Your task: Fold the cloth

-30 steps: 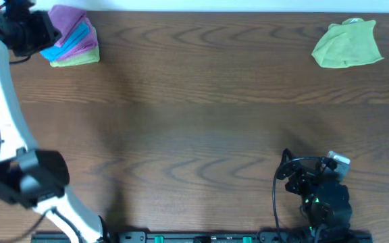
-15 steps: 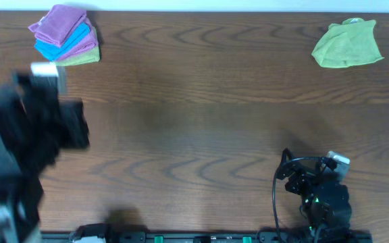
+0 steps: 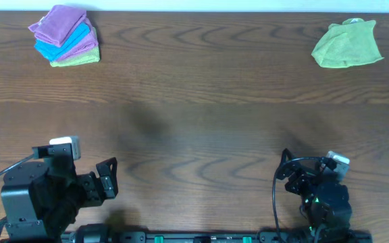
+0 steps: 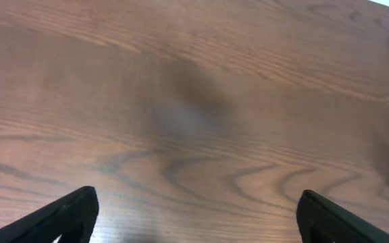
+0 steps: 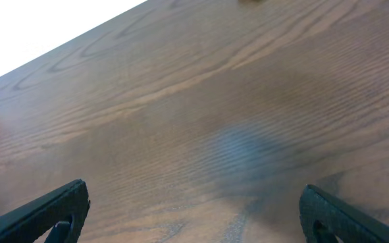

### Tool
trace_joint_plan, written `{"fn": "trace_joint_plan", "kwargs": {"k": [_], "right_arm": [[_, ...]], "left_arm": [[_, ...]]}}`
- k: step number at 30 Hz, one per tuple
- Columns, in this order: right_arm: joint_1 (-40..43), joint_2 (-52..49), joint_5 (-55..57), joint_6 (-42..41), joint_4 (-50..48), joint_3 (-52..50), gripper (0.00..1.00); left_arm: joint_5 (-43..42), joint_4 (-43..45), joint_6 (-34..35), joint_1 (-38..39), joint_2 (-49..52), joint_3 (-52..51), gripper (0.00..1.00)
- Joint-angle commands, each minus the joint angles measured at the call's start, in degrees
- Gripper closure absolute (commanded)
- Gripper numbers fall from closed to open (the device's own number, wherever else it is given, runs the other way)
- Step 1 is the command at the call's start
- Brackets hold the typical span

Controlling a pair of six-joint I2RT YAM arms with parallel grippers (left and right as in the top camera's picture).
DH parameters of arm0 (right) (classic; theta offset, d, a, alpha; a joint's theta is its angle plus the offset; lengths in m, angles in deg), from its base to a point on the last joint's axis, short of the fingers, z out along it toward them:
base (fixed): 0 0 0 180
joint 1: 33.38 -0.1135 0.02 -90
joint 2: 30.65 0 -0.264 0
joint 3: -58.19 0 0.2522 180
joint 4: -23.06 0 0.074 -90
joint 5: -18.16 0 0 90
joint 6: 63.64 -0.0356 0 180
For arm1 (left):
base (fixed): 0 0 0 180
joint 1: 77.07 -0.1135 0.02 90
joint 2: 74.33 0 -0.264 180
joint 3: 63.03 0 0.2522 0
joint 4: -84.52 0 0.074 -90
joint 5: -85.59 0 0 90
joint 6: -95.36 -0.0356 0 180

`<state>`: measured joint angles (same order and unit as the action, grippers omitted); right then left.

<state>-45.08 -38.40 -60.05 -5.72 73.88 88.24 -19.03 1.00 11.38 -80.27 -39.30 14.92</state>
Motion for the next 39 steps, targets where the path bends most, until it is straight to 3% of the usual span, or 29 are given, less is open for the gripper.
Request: {"fn": "trace_joint_plan", "kwargs": {"k": [1,7,15,19,22,26,33,36,39], "right_arm": [[0.07,0.31,0.2,-0.68,0.02,-0.24,0.01],[0.07,0.31,0.2,-0.68,0.02,-0.24,0.01],[0.07,0.31,0.2,-0.68,0.02,-0.24,0.01],[0.07,0.31,0.2,-0.68,0.02,-0.24,0.01],[0.07,0.31,0.2,-0.66,0.02,-0.24,0.01],[0.07,0.31,0.2,-0.68,0.02,-0.24,0.01],[0.07,0.31,0.2,-0.68,0.02,-0.24,0.01],[0.07,0.31,0.2,-0.68,0.02,-0.24,0.01],[0.07,0.31,0.2,-0.68,0.02,-0.24,0.01]], "left_arm": [[0.2,-1.29,0.85,0.24,0.11,-0.39,0.05],[1.9,-1.07,0.85,0.24,0.11,-0.39,0.04],[13.51,2.62,1.03,0.39,-0.07,-1.2,0.04],[17.07,4.87,5.03,0.39,-0.81,-4.28,0.04],[19.19,10.34,5.92,0.39,-3.8,-10.43,0.05],[22.03,24.85,10.4,0.39,-12.15,-23.65,0.05],[20.76,46.53,10.25,1.7,-25.51,-44.41,0.05],[20.09,51.93,6.91,1.88,-27.67,-49.66,0.05],[16.39,52.85,-4.5,2.05,-28.39,-51.58,0.05]]}}
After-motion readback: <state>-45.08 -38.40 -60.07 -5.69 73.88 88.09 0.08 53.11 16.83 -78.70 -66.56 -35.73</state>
